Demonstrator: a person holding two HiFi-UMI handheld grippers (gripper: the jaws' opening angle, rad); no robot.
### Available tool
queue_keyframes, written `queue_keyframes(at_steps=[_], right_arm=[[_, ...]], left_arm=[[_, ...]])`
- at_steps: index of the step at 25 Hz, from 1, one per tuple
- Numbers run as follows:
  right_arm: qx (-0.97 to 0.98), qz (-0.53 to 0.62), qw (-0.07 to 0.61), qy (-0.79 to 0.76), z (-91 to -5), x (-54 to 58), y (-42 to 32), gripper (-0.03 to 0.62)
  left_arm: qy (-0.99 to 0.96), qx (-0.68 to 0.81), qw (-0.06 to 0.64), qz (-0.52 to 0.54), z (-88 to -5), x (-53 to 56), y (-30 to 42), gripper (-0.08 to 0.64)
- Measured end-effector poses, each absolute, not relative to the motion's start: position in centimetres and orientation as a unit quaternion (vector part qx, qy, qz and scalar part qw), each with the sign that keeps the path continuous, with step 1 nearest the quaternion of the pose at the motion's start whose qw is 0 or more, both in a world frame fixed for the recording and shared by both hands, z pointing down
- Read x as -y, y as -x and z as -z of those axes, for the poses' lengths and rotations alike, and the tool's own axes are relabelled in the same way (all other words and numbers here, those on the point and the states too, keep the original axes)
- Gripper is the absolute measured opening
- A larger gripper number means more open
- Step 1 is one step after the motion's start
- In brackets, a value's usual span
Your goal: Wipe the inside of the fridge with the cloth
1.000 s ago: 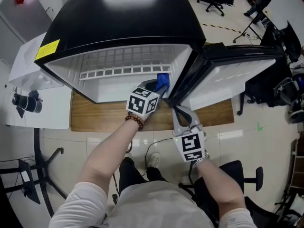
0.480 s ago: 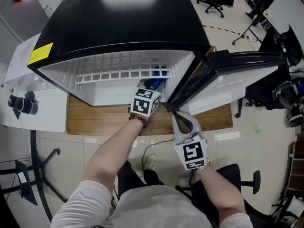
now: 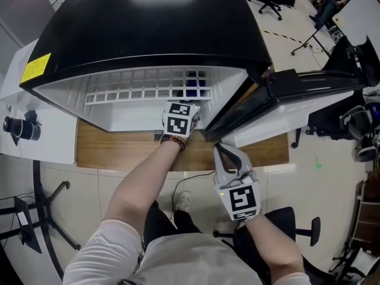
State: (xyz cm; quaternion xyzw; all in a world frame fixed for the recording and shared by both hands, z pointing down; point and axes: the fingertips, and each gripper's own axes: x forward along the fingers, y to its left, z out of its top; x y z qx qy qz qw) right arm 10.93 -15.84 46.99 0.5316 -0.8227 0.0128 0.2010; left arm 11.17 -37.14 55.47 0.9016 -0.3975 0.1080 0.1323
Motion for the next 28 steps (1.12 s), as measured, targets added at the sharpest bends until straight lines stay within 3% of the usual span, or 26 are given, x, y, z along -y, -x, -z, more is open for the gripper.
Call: queue_keyframes(at_steps=[28], right_arm=[[0.826,-0.012,0.19,-0.53,-46.8,15.5,-11.8,0.002]], left_arm=[[-0.867,0.473,0.124,-0.097,-57.0,41.7,-10.4,0.1]])
